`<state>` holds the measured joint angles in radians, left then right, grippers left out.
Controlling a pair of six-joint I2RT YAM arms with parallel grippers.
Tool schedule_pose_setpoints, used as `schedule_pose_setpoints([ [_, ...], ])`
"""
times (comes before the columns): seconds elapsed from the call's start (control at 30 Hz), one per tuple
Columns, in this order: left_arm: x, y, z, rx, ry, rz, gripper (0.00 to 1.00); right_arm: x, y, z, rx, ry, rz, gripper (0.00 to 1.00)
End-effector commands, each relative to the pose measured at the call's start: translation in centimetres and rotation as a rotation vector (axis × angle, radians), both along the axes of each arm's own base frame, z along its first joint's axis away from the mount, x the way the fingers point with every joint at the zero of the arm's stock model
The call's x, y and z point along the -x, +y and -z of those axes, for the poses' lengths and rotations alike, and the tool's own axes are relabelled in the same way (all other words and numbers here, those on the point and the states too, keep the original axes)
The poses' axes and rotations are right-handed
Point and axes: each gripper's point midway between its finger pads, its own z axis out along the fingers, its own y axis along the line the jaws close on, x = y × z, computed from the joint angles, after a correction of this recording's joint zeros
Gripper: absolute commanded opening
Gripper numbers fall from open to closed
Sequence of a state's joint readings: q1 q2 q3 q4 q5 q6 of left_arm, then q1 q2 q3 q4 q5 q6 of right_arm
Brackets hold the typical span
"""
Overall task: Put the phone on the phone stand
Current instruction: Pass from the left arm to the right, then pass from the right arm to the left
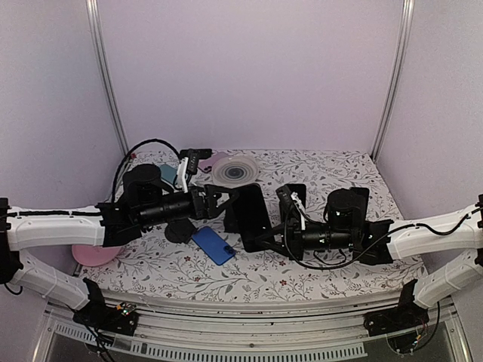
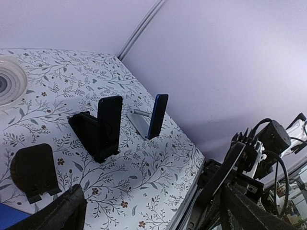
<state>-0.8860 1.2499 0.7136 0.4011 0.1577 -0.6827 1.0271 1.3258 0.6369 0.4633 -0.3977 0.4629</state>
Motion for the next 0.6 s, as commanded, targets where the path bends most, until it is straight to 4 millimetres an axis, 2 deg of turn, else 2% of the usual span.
schedule_pose_setpoints([
  [0.0,-1.2,0.6,0.4,-0.094,0.020,-0.140,0.97,-0.9,0.7,-3.4,-0.073,-0.101,0.023,0.02],
  [0.17,-1.2,-0.5,0.6,-0.135,0.045,-0.174,0.97,-1.4,0.7,-3.2,-0.060,-0.111,0.046,0.02],
  [0.57,-0.4,-3.0,-0.5,-0.149,0.037,-0.211,0.97,-2.9,0.5,-2.5,-0.018,-0.123,0.128,0.02],
])
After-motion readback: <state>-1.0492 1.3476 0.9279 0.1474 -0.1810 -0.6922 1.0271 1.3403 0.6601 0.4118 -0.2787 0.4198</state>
